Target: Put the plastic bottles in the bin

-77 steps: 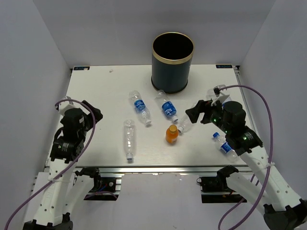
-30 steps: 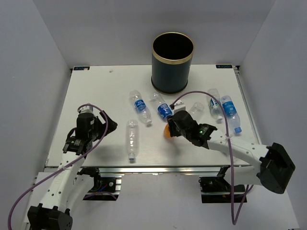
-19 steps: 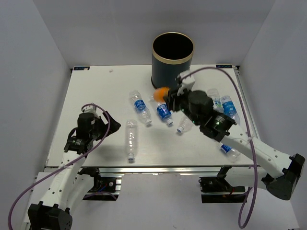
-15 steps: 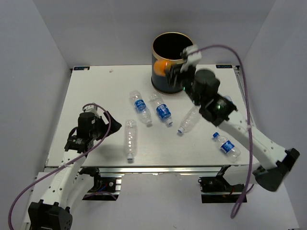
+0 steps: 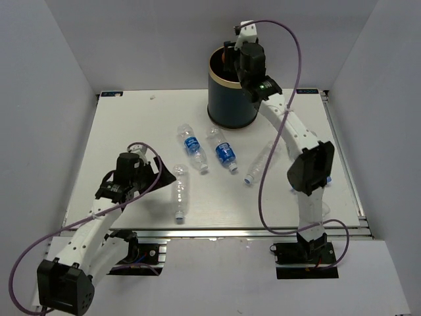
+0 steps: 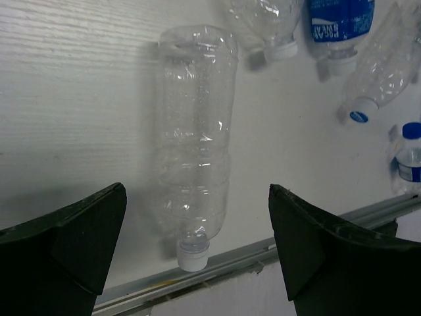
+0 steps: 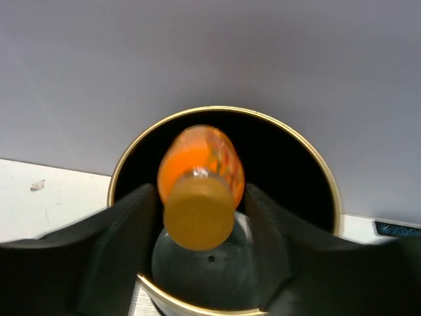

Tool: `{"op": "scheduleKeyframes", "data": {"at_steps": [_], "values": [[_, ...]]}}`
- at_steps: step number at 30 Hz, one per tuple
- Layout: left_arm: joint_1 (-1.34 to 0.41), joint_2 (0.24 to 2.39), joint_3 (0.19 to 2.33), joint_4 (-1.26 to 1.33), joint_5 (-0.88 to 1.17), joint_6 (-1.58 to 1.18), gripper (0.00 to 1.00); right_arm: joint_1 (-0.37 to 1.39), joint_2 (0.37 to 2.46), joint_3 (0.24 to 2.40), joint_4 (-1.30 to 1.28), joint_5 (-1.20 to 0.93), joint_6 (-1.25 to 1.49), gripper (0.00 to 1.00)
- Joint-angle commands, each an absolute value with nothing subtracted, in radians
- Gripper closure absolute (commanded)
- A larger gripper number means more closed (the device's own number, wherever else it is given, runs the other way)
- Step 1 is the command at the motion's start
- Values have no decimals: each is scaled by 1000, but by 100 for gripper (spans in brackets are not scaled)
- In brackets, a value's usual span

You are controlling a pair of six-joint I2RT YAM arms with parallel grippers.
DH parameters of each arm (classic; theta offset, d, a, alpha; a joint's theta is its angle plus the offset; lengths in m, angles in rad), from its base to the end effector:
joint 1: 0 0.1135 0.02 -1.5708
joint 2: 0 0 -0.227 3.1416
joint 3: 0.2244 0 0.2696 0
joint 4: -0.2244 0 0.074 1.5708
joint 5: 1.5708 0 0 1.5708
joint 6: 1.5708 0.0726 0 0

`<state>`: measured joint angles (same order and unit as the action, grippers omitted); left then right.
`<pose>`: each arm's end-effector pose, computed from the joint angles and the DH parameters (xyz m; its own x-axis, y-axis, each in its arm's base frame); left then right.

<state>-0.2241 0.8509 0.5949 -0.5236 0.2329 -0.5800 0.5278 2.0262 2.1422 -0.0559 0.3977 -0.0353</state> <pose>0.2329 -0.0703 0.1740 -0.7795 -0.3692 -0.5060 -0.0609 0.8486 -0.5255 0.4588 0.2349 0.4158 0.0565 -0.0047 -0.9984 -0.1284 0.9916 -0.0120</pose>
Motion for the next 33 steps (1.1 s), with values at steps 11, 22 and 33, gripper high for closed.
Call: {"op": "scheduleKeyframes", "data": {"at_steps": [11,22,33], "values": [[-529,1097,641,-450,-12,-655,2,517,1643,1852,25,351,-11,12],[-626,1279,689,-391,-159,-681,26,517,1218,1298,-11,198,149,12],[-641,1046,814,-330,-95,-476,64,517,1084,1091,23,-437,271,11]]}}
